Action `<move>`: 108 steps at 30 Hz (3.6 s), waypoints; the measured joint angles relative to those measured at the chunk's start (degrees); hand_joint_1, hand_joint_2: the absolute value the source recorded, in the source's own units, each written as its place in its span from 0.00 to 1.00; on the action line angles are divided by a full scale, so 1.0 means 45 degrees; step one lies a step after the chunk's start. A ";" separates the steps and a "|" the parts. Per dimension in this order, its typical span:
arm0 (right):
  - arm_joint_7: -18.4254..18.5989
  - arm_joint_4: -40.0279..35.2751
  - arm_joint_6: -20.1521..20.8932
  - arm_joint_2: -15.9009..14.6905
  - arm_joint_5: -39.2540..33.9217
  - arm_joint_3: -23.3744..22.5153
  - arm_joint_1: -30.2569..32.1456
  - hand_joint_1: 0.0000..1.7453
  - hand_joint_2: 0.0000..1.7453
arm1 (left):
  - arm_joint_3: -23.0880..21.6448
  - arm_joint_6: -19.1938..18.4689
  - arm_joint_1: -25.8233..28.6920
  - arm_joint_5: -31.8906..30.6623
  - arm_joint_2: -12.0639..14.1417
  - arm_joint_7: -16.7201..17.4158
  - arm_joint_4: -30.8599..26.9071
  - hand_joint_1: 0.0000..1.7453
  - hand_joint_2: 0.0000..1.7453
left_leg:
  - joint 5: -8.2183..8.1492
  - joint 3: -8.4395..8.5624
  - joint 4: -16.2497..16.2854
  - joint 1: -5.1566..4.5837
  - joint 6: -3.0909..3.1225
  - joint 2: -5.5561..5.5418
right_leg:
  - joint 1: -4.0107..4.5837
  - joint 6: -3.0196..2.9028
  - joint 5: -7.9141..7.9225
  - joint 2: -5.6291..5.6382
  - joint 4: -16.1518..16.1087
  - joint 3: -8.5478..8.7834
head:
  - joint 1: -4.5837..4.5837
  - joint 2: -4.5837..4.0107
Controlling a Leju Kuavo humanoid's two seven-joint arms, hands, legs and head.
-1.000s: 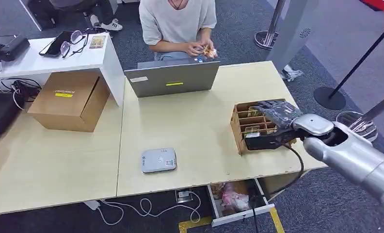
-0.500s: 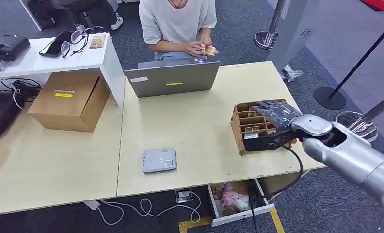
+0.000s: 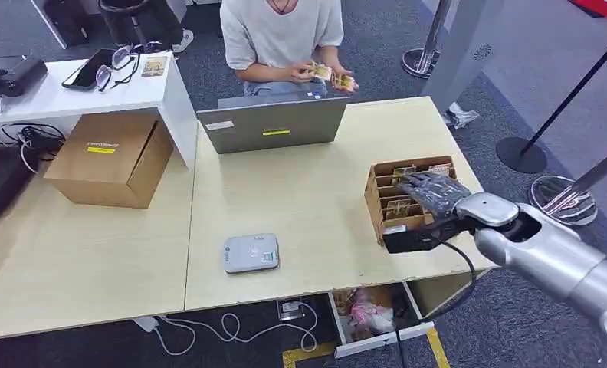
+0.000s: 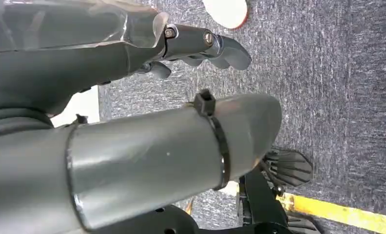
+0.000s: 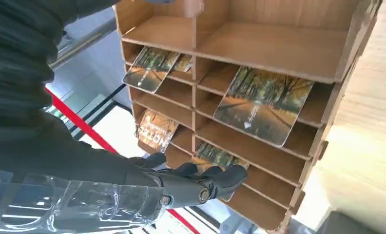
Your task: Pass the card to the sensor for recognition and then transmit it.
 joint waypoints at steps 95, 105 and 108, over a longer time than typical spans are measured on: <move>-0.0238 0.0559 -0.0398 0.0627 -0.0627 0.1248 -0.0629 0.80 1.00 | 0.0000 -0.0107 0.0116 0.0015 0.0121 0.0053 0.0005 0.00 0.00 | 0.0000 -0.0007 0.0000 0.0000 0.0001 -0.0020 | 0.0000 0.0001 -0.0001 -0.0011 -0.0002 0.0001 | 0.0000 0.0000; -0.0185 0.0559 -0.0714 0.0627 -0.0690 0.1253 -0.0515 0.86 1.00 | 0.0000 -0.0102 0.0122 0.0107 0.0117 0.0029 0.0005 0.00 0.00 | 0.0000 -0.0006 0.0000 0.0001 0.0001 -0.0020 | 0.0000 0.0001 -0.0001 -0.0011 -0.0003 0.0001 | 0.0000 0.0000; -0.0136 0.0554 -0.0889 0.0627 -0.0690 0.1253 -0.0474 0.89 1.00 | 0.0000 -0.0097 0.0128 0.0136 0.0107 -0.0010 0.0005 0.00 0.00 | 0.0000 -0.0005 0.0000 0.0001 0.0001 -0.0020 | 0.0000 0.0001 -0.0001 -0.0011 -0.0002 0.0001 | 0.0000 0.0000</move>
